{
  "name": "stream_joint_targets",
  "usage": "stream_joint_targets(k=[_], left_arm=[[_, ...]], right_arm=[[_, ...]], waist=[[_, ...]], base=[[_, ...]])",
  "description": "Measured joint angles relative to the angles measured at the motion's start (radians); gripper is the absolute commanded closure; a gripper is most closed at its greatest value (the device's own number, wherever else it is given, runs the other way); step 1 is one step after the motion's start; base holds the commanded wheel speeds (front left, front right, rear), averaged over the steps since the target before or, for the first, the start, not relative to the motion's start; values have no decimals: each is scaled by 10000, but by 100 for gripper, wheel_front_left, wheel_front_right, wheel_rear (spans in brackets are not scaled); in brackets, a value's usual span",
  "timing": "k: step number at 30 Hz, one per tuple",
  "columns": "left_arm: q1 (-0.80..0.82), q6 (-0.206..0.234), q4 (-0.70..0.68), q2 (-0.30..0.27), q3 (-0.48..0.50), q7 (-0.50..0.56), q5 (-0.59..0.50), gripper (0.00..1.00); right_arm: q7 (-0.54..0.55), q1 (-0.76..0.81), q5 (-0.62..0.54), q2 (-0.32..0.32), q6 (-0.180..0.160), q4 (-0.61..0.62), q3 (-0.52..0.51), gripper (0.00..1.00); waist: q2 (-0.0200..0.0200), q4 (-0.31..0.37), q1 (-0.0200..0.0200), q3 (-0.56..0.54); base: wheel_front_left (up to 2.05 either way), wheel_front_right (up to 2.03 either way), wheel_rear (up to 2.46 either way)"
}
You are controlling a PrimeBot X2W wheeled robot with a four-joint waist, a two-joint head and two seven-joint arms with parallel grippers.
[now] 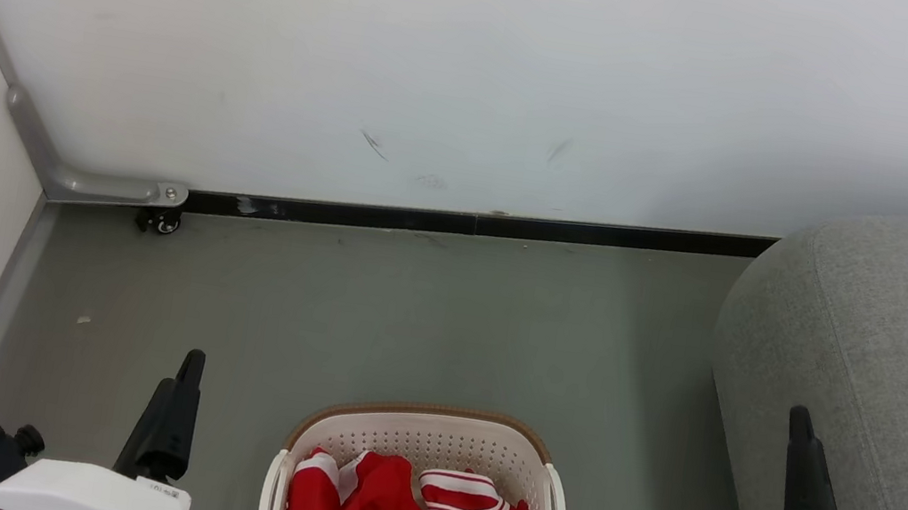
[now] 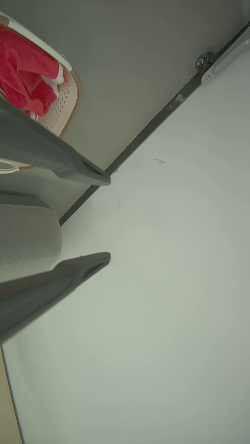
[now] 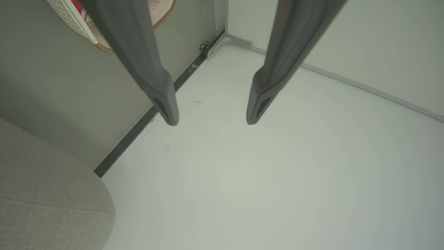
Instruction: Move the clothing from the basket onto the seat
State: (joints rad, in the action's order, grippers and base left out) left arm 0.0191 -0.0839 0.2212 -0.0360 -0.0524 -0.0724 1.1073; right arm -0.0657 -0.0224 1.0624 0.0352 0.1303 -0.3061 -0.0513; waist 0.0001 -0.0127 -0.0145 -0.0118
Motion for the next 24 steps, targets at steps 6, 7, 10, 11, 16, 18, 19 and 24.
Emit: stream_joint_targets(k=[6,7,10,11,16,18,19,24], left_arm=[[0,153,-75,-270,-349,-180,-1450,0],[0,211,-94,-278,-407,-236,-1670,0],[0,309,-151,-286,-575,-330,-2268,0],[0,326,-159,-293,-631,-376,-2495,0],[0,504,-196,-399,-869,-575,-3542,0],[0,579,-232,-422,-936,-610,-3908,0],[0,604,-249,-426,-974,-656,-4080,0],[-1,836,-293,-506,-1172,-869,-5150,0]], right_arm=[[-234,0,-1131,2,0,-2,159,0],[-240,0,-1325,2,0,-6,184,0],[-380,1,-1816,2,0,-42,226,0],[-418,1,-2017,2,0,-69,240,0],[-591,1,-2970,4,0,-128,314,0],[-673,1,-3377,8,0,-144,353,0],[-690,0,-3565,8,0,-159,370,0],[-838,-5,-4665,13,0,-276,362,0]], waist=[[0,-38,53,7],[0,-43,62,9],[0,-57,87,19],[0,-62,95,22],[0,-80,119,39],[0,-86,125,43],[0,-89,127,45],[0,-102,132,56]], base=[[0,0,0],[0,0,0],[0,0,0],[0,0,0],[0,0,0],[0,0,0],[0,0,0],[0,0,0]])
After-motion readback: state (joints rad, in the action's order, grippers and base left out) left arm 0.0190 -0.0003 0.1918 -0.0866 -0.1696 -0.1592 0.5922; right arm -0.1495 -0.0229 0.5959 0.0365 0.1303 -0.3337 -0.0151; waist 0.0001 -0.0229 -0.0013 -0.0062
